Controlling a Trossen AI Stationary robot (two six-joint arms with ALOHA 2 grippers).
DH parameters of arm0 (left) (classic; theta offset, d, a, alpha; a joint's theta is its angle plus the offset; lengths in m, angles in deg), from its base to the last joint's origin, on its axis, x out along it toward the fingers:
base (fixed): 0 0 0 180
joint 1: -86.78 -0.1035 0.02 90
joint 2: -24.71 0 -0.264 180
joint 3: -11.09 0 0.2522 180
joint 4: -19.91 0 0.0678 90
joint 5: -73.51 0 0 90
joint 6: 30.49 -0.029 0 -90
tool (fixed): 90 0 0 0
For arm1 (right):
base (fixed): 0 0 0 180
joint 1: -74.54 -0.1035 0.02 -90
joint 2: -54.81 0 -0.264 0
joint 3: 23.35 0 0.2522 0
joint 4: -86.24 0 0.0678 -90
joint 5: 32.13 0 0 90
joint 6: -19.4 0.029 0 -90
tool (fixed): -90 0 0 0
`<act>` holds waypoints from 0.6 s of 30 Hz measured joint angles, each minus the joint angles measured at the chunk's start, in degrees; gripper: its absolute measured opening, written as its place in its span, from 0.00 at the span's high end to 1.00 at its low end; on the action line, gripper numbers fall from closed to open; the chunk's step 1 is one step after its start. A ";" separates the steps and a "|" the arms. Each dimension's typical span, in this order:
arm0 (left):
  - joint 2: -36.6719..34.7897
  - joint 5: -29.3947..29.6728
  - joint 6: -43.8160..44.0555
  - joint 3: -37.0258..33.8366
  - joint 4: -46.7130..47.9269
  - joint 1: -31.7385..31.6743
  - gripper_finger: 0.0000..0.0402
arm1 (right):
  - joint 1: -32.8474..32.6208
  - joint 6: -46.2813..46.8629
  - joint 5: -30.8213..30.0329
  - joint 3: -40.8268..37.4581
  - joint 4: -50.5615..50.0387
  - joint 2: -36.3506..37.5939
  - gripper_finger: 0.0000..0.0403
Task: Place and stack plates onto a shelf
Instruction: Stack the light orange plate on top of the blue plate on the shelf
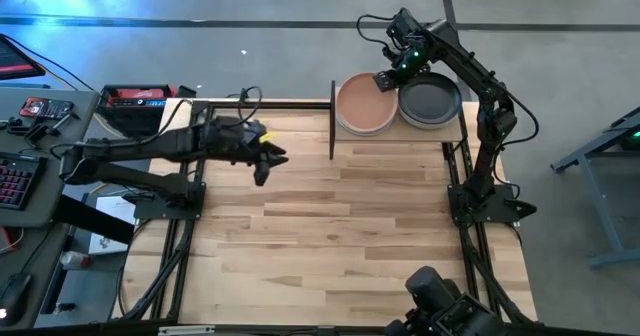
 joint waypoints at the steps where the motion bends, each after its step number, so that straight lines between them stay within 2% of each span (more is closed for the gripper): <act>1: -1.25 -0.11 0.00 -2.26 -2.90 0.26 0.72 | 0.00 0.14 -0.04 0.00 0.00 0.00 1.00; 4: -4.83 -1.35 -1.04 -9.62 -11.68 0.72 0.72 | 0.00 0.34 -0.13 0.00 0.00 0.00 1.00; 8: -9.16 -5.91 -2.92 -19.28 -21.93 1.07 0.72 | 0.00 0.34 -0.13 0.00 0.00 0.00 1.00; 18: -20.84 -7.75 3.07 -37.57 -36.09 1.48 0.72 | 0.00 0.34 -0.09 0.00 0.00 0.00 1.00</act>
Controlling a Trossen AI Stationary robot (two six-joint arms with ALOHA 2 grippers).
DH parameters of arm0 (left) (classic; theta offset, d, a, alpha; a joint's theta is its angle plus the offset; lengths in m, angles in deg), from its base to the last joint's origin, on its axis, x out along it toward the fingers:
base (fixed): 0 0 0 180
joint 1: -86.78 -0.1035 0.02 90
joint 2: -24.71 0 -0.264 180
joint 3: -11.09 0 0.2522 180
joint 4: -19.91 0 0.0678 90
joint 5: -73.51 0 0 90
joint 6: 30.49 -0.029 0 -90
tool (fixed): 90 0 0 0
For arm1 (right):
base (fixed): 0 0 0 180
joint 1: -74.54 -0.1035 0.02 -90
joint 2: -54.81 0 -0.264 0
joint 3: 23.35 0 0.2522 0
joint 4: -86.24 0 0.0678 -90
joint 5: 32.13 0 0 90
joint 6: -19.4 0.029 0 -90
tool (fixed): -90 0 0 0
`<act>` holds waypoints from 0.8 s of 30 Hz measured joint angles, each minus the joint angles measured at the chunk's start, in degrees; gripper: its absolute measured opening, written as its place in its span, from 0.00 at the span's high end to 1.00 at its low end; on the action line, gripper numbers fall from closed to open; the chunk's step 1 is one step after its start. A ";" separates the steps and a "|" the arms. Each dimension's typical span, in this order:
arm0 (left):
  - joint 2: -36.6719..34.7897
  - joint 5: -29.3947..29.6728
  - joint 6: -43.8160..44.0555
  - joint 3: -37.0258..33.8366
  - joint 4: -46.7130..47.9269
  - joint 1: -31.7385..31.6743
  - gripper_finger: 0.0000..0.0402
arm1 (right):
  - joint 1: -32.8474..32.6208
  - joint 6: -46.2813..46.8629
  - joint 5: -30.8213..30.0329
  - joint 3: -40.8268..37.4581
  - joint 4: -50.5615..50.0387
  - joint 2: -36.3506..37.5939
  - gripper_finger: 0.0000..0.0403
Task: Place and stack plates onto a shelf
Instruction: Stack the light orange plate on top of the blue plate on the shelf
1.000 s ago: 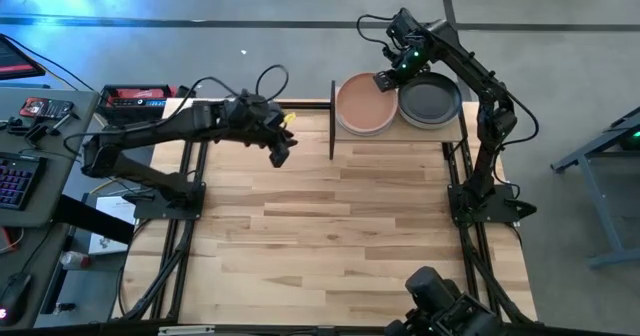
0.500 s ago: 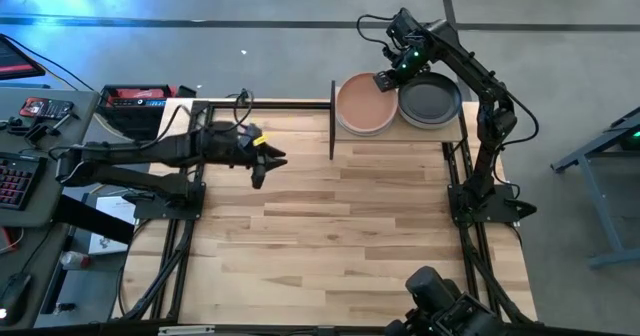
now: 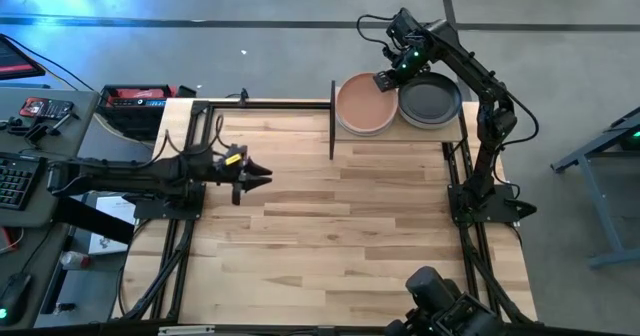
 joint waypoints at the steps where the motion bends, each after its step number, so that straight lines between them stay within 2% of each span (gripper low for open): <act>1: -1.37 -0.15 0.01 -1.14 -0.67 0.29 0.72 | 0.00 0.00 0.00 0.00 0.00 0.00 1.00; 13: -15.61 -0.25 -4.09 -9.39 -0.39 3.94 0.72 | 0.00 0.00 0.15 0.00 0.03 0.00 1.00; 24: -24.53 -0.10 -8.12 -13.36 -0.56 4.83 0.72 | 0.02 0.01 0.09 0.00 1.88 0.00 1.00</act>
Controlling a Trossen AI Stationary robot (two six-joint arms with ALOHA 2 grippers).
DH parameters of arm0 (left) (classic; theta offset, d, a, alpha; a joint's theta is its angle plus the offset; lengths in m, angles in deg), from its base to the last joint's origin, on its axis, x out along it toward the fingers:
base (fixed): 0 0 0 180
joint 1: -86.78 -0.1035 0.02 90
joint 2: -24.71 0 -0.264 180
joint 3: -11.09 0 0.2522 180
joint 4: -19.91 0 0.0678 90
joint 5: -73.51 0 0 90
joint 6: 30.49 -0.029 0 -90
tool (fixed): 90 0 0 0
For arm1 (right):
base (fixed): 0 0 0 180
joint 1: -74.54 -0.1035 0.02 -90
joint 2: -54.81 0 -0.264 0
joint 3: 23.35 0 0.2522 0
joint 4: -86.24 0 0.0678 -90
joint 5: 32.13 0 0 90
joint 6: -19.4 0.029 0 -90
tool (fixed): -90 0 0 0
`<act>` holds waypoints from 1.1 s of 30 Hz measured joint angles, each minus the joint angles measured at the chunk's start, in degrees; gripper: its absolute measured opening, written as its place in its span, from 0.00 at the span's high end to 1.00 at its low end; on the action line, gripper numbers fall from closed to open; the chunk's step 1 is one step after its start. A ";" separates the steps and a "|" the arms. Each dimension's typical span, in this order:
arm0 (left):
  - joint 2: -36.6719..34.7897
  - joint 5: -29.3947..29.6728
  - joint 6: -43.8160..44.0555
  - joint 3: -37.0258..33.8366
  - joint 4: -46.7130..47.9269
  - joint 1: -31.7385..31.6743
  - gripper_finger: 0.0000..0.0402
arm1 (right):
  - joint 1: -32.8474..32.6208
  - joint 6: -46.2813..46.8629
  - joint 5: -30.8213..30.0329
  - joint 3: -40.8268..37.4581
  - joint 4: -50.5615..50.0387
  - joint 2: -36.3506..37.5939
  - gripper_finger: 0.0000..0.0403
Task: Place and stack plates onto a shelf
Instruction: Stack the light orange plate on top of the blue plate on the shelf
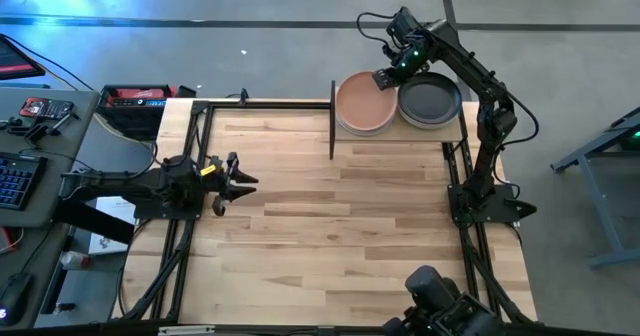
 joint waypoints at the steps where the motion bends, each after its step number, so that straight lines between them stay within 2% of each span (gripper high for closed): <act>1: -0.36 0.05 0.00 0.00 0.34 0.00 0.72 | 0.00 0.33 0.00 0.00 -0.02 0.00 1.00; 5: -0.75 0.09 1.40 0.00 1.12 -0.03 0.72 | 0.00 4.34 -0.11 0.00 -0.17 0.00 1.00; 11: -0.75 0.29 9.06 0.00 2.33 -0.04 0.72 | 0.00 4.06 -0.11 0.00 -0.18 0.00 1.00; 17: -0.75 0.77 11.05 0.04 4.05 -0.07 0.72 | 0.00 4.05 -0.09 0.00 -0.58 0.00 1.00; 25: -0.75 1.82 23.39 0.04 6.89 -0.07 0.72 | 0.00 4.03 0.09 0.00 -1.71 0.00 1.00; 33: -0.75 1.84 17.74 0.04 8.20 -0.07 0.72 | 0.00 4.03 0.06 0.00 -1.73 0.00 1.00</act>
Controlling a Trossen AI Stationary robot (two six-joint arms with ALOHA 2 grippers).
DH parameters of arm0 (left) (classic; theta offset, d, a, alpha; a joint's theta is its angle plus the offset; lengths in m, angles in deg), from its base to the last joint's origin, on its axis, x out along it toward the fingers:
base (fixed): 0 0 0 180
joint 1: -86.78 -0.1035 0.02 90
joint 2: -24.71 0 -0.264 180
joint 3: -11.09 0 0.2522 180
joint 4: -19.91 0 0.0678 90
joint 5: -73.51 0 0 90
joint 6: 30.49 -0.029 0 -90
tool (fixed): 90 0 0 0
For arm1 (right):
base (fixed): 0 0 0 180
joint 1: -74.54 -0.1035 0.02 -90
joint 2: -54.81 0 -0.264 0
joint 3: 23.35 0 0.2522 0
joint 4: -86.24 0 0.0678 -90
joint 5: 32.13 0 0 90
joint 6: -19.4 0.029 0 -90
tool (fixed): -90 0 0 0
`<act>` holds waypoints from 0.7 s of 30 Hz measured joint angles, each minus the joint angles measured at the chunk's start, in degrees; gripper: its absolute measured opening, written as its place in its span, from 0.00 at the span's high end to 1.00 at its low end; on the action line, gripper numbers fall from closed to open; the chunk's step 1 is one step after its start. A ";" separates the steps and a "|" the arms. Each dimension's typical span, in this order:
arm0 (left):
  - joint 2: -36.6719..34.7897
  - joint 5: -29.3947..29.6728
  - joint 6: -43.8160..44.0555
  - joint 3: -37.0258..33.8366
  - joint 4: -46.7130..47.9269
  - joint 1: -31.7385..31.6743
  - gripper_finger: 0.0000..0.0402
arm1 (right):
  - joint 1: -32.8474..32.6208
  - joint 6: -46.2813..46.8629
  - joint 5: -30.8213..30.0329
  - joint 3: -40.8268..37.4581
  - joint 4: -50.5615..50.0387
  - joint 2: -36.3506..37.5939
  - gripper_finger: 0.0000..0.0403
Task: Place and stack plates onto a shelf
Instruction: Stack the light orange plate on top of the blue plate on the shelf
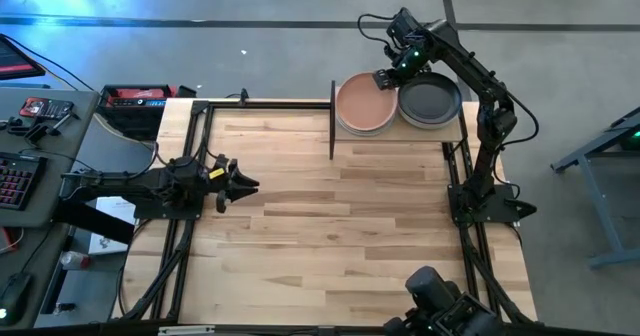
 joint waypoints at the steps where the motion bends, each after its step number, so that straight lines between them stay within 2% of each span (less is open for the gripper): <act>1: 0.00 0.00 -0.72 0.00 -0.05 0.00 0.72 | 0.00 0.00 0.00 0.00 0.00 0.00 1.00; 21: 0.00 0.00 -0.73 0.00 -0.11 0.00 0.72 | 0.00 0.39 -0.02 0.00 -0.02 0.00 1.00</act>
